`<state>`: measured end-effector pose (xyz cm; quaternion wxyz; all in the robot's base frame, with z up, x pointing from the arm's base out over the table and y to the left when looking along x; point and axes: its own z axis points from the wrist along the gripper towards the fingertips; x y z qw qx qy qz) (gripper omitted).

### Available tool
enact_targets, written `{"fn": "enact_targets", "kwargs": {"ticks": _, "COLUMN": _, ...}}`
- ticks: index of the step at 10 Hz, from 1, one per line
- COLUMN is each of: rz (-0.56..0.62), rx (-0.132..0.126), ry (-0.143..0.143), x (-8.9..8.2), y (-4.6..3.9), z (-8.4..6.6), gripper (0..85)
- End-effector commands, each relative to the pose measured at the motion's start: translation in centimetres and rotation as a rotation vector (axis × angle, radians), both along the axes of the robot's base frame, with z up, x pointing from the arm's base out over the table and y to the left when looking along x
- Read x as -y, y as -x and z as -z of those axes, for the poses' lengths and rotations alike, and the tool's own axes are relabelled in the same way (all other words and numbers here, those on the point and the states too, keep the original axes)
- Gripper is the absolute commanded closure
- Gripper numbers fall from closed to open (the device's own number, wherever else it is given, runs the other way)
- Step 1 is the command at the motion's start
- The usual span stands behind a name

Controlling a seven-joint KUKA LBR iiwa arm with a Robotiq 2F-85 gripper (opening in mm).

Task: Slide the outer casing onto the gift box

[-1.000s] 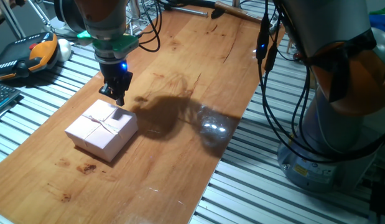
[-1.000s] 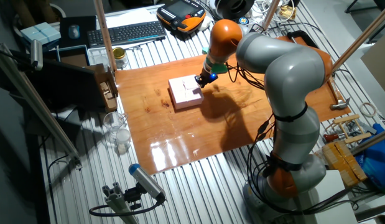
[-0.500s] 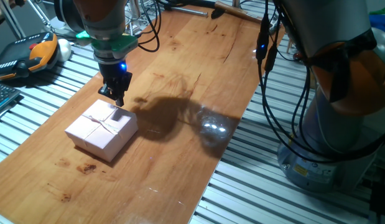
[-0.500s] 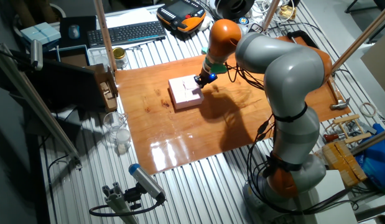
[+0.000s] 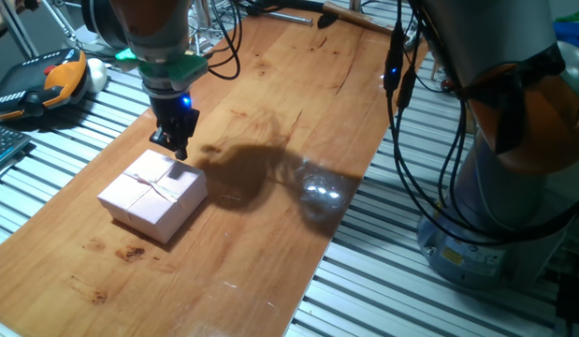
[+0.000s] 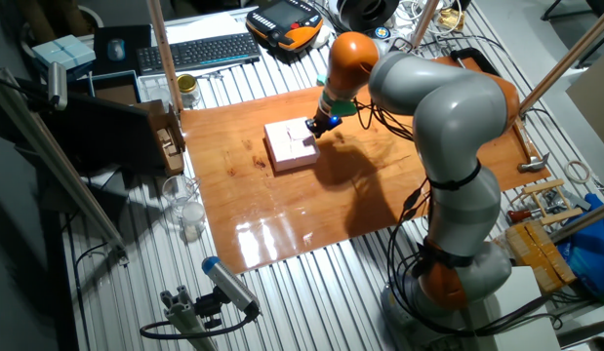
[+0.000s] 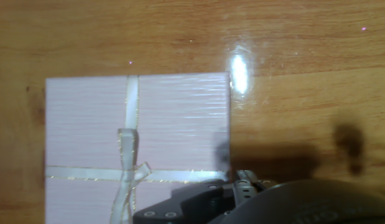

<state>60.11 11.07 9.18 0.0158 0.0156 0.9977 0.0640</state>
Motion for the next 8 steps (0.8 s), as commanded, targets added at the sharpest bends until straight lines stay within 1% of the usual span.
{"fn": "enact_targets", "kwargs": {"ticks": 1, "rz": -0.001, "rx": 0.002, "ry": -0.004, "x": 0.1, "y": -0.1, "z": 0.3, "gripper": 85.0}}
{"fn": "enact_targets", "kwargs": {"ticks": 2, "rz": 0.002, "rx": 0.0, "ry": -0.008, "x": -0.1, "y": -0.07, "z": 0.3, "gripper": 85.0}}
{"fn": "enact_targets", "kwargs": {"ticks": 5, "rz": 0.016, "rx": -0.003, "ry": -0.01, "x": -1.0, "y": 0.5, "z": 0.1, "gripper": 85.0}}
{"fn": "enact_targets", "kwargs": {"ticks": 8, "rz": 0.01, "rx": -0.001, "ry": -0.005, "x": -0.9, "y": 0.5, "z": -0.1, "gripper": 85.0}}
